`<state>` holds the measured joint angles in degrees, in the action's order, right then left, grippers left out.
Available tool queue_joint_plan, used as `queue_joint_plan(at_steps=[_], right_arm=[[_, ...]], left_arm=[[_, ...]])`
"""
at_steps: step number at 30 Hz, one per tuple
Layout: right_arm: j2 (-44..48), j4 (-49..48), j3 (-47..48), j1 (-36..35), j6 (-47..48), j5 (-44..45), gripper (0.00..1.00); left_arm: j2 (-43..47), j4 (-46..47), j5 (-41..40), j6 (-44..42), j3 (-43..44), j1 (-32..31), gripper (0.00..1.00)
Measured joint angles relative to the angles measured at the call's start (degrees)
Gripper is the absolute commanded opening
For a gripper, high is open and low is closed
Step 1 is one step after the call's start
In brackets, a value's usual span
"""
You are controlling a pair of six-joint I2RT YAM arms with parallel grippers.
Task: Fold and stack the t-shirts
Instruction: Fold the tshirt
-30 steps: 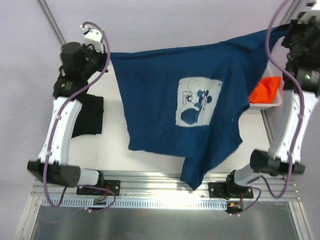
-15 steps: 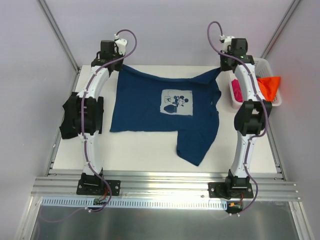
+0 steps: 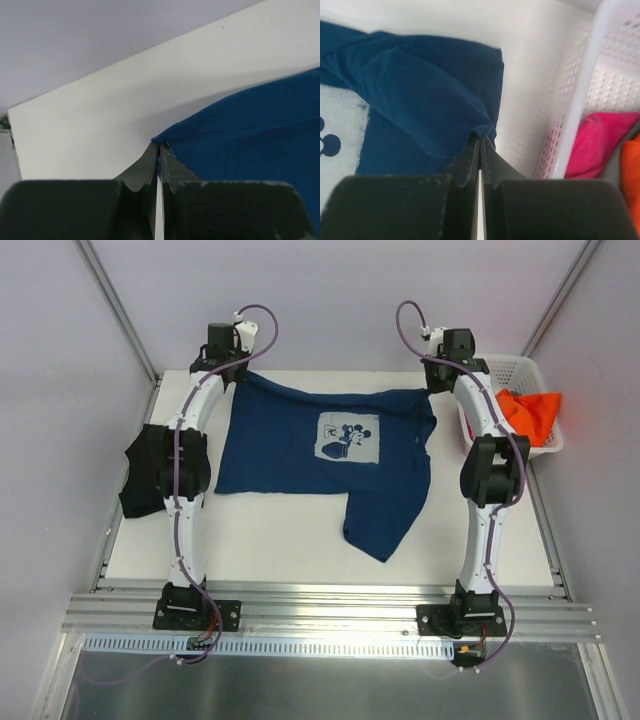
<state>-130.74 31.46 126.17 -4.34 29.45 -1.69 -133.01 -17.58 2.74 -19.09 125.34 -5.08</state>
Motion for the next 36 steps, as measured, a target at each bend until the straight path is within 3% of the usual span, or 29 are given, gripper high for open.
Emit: queue_joint_plan(at_steps=[10,22,36], right_arm=[[2.99,2.64,-6.08,0.0,-1.18,0.81,0.01],[12.31,3.21,-6.29,0.0,-2.73,0.98,0.01],[19.61,6.88,-18.99,-0.24,-5.44,-2.47,0.01]], left_arm=[[4.28,-0.61,0.17,1.73,-12.66,2.23,0.0],[14.38,0.26,0.35,3.32,-15.85,3.21,0.0],[16.15,0.26,1.4,5.14,-24.11,3.32,0.0]])
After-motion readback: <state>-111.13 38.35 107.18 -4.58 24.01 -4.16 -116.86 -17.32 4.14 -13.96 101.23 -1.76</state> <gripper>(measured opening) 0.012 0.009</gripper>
